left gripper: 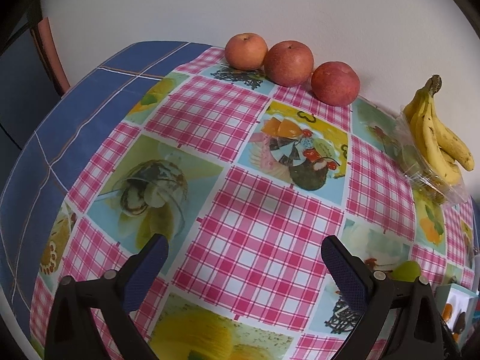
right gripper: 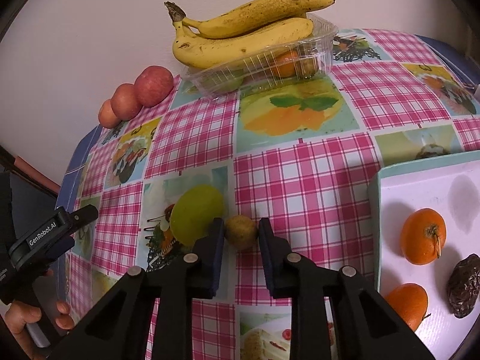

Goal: Organize fruits
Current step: 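Grasp a kiwi with right tool while left tool grasps a green apple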

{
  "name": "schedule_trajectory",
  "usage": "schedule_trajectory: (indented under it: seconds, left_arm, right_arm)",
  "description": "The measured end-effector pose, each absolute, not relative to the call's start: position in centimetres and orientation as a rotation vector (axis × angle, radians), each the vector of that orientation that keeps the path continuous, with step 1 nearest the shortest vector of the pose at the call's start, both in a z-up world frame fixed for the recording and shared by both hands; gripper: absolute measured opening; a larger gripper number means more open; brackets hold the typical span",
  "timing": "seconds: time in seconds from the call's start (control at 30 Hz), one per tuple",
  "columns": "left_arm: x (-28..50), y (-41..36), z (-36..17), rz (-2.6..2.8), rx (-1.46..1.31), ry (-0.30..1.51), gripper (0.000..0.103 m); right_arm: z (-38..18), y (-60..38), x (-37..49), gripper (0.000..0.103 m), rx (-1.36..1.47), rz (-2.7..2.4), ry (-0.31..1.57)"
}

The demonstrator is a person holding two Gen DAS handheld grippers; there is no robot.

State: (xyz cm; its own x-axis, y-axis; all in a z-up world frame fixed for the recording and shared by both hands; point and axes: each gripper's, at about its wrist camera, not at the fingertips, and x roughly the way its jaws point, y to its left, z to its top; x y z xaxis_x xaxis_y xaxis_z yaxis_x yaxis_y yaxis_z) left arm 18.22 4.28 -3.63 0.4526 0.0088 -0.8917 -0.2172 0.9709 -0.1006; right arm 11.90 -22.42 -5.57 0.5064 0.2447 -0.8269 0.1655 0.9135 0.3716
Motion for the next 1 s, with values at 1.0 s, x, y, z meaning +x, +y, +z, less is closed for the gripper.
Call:
schedule_trajectory:
  seconds: [1.0]
  left_arm:
    - [17.0, -8.9, -3.6, -0.315, -0.266, 1.155, 0.077]
  right_arm:
    - [-0.3, -31.7, 9.1, 0.024, 0.416, -0.15, 0.924]
